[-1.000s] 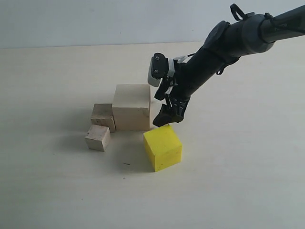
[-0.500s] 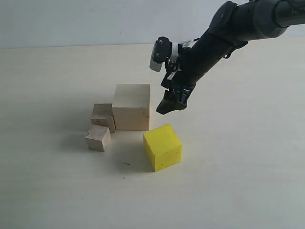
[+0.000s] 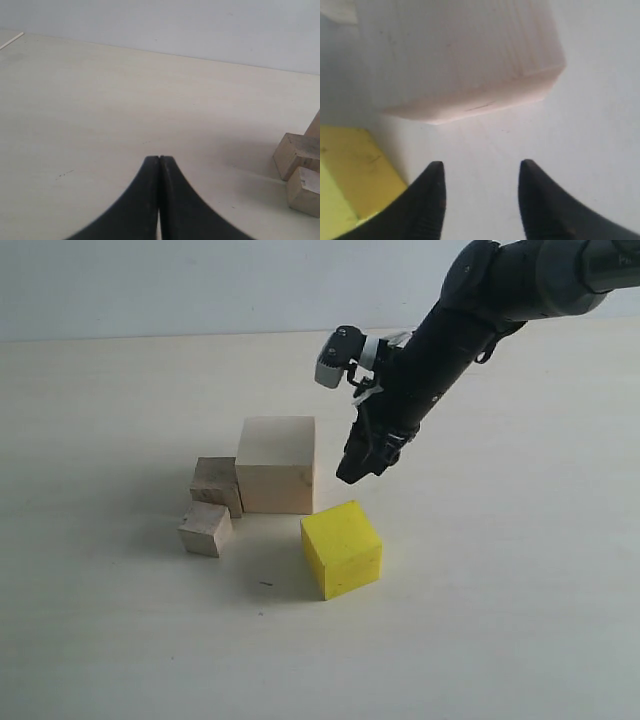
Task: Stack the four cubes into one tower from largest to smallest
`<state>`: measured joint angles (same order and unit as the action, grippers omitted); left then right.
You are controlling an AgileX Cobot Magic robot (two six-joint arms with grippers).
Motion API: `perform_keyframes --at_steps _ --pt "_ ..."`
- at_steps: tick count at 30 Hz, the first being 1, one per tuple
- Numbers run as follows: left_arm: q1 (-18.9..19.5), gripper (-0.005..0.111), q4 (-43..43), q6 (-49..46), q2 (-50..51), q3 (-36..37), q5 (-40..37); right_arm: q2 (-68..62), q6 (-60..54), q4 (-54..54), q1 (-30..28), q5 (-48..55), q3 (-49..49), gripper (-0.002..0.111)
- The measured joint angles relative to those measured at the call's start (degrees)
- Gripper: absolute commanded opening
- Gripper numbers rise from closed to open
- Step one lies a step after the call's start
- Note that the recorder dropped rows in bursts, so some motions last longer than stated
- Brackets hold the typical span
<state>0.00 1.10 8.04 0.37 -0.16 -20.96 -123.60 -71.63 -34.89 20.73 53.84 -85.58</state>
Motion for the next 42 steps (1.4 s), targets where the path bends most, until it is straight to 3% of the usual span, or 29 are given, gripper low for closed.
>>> perform_keyframes --at_steps 4,17,26,42 --pt "0.0 0.0 0.0 0.0 0.0 0.0 0.0 0.91 2.31 1.09 0.0 2.97 0.0 0.0" --pt "0.0 0.0 0.0 0.0 0.0 0.0 0.0 4.68 7.37 -4.17 0.74 11.87 0.0 0.0" --pt "0.0 0.0 0.0 0.0 0.0 0.0 0.0 4.21 7.37 -3.43 6.56 11.27 0.0 0.0" --pt "0.0 0.0 0.0 0.0 0.0 0.0 0.0 2.11 7.37 -2.12 7.15 6.0 0.0 0.0"
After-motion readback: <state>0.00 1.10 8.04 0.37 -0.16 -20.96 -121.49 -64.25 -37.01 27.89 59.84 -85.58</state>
